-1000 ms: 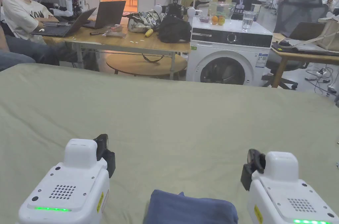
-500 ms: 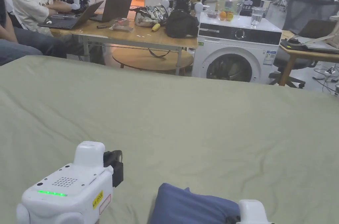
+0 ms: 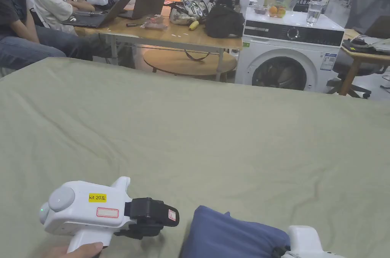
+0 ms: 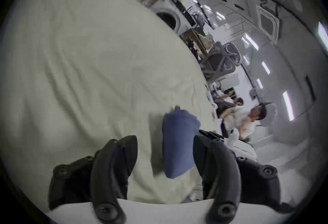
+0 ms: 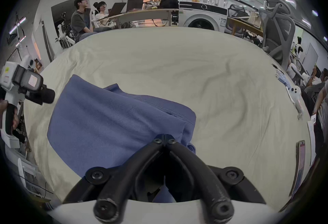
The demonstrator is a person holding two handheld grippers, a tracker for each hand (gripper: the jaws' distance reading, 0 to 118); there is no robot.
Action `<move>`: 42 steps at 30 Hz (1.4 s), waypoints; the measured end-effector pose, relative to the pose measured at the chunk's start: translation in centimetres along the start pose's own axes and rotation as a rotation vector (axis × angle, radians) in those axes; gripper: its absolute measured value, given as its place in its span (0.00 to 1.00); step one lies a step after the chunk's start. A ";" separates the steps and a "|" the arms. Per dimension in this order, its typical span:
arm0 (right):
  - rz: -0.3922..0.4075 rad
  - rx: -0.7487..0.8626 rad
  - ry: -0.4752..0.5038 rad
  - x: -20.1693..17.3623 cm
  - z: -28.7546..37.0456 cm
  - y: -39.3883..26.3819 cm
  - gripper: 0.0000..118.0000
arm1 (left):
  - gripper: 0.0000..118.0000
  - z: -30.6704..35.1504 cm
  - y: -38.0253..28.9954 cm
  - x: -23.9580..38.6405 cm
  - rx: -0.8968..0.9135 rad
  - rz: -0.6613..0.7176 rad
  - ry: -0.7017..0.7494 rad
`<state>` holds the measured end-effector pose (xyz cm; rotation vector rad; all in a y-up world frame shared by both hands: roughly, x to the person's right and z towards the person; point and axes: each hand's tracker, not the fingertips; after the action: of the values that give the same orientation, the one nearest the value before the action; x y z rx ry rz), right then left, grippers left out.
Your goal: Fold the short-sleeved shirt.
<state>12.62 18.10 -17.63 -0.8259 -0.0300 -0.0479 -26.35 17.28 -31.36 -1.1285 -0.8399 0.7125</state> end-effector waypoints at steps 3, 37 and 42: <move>-0.005 -0.001 0.003 0.1 0.0 0.0 0.00 | 0.55 -1.3 0.0 -1.0 -0.054 -0.015 -0.074; 0.013 0.039 -0.007 -0.2 1.0 -0.1 0.00 | 0.18 -9.1 -2.2 0.3 -0.095 0.015 -0.123; 0.009 0.283 -0.047 0.5 3.9 2.2 0.00 | 0.18 -8.5 -1.9 1.2 -0.084 0.028 -0.119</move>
<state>13.20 22.45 -16.56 -0.5440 -0.0760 -0.0148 -18.32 13.67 -30.95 -1.1840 -0.9636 0.7795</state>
